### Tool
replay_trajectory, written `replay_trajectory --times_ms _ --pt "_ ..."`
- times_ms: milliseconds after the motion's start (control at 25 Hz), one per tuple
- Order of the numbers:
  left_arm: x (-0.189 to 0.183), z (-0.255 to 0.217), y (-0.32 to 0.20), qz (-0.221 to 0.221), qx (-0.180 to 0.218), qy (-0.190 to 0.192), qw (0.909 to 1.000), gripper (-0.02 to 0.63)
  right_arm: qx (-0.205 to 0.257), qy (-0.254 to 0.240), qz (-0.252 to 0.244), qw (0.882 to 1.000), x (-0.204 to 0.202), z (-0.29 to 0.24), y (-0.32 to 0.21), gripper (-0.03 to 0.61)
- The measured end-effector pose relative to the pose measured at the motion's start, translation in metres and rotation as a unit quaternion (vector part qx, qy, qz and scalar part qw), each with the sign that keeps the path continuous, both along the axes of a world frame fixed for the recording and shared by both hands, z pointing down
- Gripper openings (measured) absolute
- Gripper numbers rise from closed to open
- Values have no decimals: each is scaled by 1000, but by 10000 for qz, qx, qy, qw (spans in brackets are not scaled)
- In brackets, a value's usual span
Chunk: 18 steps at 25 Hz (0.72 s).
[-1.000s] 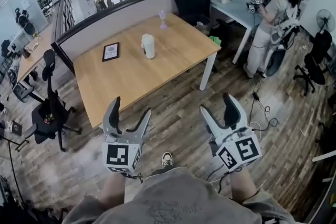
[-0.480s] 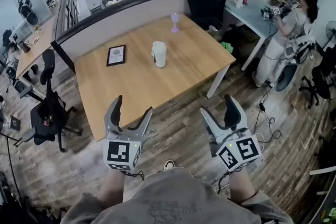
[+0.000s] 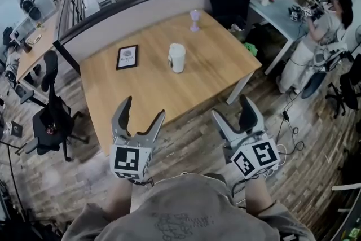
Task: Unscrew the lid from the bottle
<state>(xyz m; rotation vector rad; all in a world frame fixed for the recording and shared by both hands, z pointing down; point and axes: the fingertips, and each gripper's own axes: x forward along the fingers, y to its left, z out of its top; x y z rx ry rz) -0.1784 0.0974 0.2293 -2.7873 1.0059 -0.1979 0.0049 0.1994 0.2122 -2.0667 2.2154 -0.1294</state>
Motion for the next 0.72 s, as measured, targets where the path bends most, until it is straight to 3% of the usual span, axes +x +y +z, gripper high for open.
replay_trajectory --times_ms 400,720 --pt "24 23 -44 -153 -234 -42 9996 383 -135 4 -302 9995 31 19 -51 397" --pt "78 29 -105 -581 -268 119 9979 383 -63 97 -1199 9927 78 19 -137 402"
